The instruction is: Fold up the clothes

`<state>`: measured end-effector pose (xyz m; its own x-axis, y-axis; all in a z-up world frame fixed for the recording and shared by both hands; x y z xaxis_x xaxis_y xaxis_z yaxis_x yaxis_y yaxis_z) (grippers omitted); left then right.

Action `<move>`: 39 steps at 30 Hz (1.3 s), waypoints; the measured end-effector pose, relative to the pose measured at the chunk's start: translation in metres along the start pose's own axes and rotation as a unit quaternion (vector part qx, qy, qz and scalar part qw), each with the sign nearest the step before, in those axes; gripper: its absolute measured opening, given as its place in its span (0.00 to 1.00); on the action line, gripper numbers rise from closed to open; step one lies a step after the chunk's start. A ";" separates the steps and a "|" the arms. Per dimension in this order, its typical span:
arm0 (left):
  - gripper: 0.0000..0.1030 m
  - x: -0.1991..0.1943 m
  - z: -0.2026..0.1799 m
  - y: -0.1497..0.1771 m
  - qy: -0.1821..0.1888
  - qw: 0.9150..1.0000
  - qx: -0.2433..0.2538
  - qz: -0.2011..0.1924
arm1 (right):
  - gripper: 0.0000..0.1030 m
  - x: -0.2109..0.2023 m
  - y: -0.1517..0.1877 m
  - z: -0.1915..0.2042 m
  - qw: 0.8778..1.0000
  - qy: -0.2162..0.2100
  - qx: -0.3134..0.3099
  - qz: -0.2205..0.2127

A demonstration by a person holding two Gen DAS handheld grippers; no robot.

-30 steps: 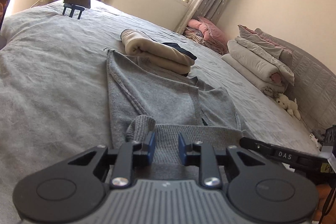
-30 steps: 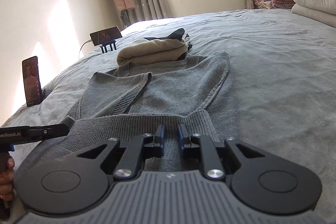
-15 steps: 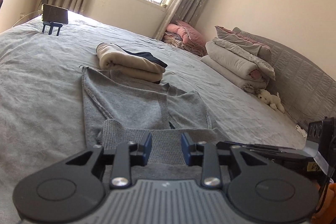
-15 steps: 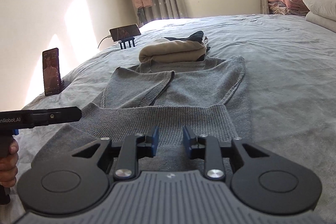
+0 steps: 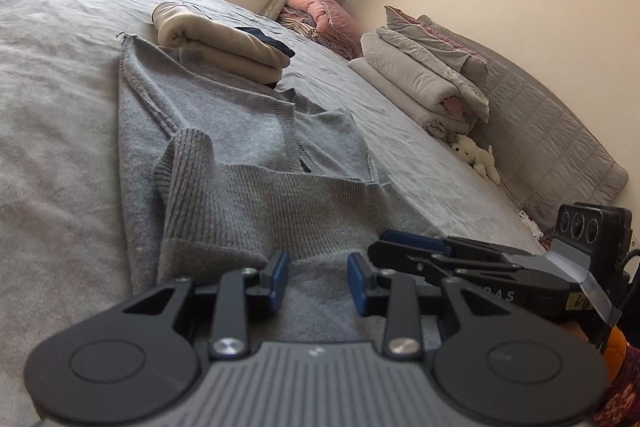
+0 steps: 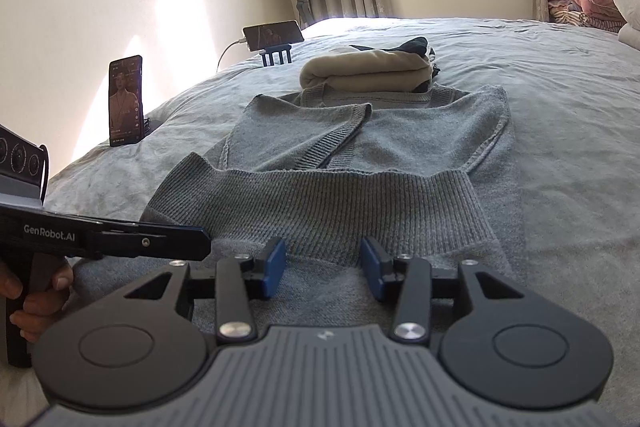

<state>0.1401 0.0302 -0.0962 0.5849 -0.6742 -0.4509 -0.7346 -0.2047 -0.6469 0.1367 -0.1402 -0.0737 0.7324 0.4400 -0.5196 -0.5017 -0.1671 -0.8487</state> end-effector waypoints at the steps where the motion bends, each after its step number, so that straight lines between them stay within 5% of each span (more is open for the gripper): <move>1: 0.33 -0.004 0.000 -0.001 -0.002 1.000 -0.004 0.001 | 0.44 -0.003 0.000 -0.001 1.000 0.000 -0.003 0.002; 6: 0.50 -0.029 -0.009 0.005 -0.013 0.999 0.027 0.017 | 0.46 -0.033 0.008 -0.015 1.000 0.019 -0.015 0.013; 14: 0.50 -0.068 -0.010 0.021 -0.056 0.992 0.082 0.072 | 0.48 -0.079 0.029 -0.045 0.998 0.038 -0.008 0.040; 20: 0.58 -0.097 0.004 0.018 -0.075 0.993 0.030 0.082 | 0.49 -0.100 0.035 -0.066 0.996 0.012 0.071 0.052; 25: 0.57 -0.103 0.026 0.018 -0.052 0.991 -0.078 0.093 | 0.51 -0.097 0.037 -0.077 0.981 -0.028 0.166 0.091; 34: 0.37 -0.074 0.037 0.028 -0.004 0.983 -0.174 0.066 | 0.49 -0.071 0.043 -0.077 0.950 -0.087 0.278 0.111; 37: 0.15 -0.068 0.041 0.030 -0.011 0.980 -0.192 0.051 | 0.24 -0.067 0.047 -0.078 0.948 -0.079 0.290 0.105; 39: 0.12 -0.070 0.043 0.030 -0.019 0.978 -0.203 0.043 | 0.14 -0.069 0.049 -0.079 0.943 -0.082 0.305 0.102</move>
<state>0.0919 0.1013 -0.1107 0.5220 -0.6761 -0.5200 -0.8529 -0.4189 -0.3116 0.0980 -0.2485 -0.0875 0.5356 0.5933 -0.6009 -0.8328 0.2534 -0.4921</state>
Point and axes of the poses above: each gripper's, at about its wrist camera, not at the fingertips, and x roughly the way its jaws point, z to its left, y to its underside, the point moved 7 cm from there along x, roughly the way its jaws point, and after that the axes turned 7 degrees about -x, right-handed, at the moved point
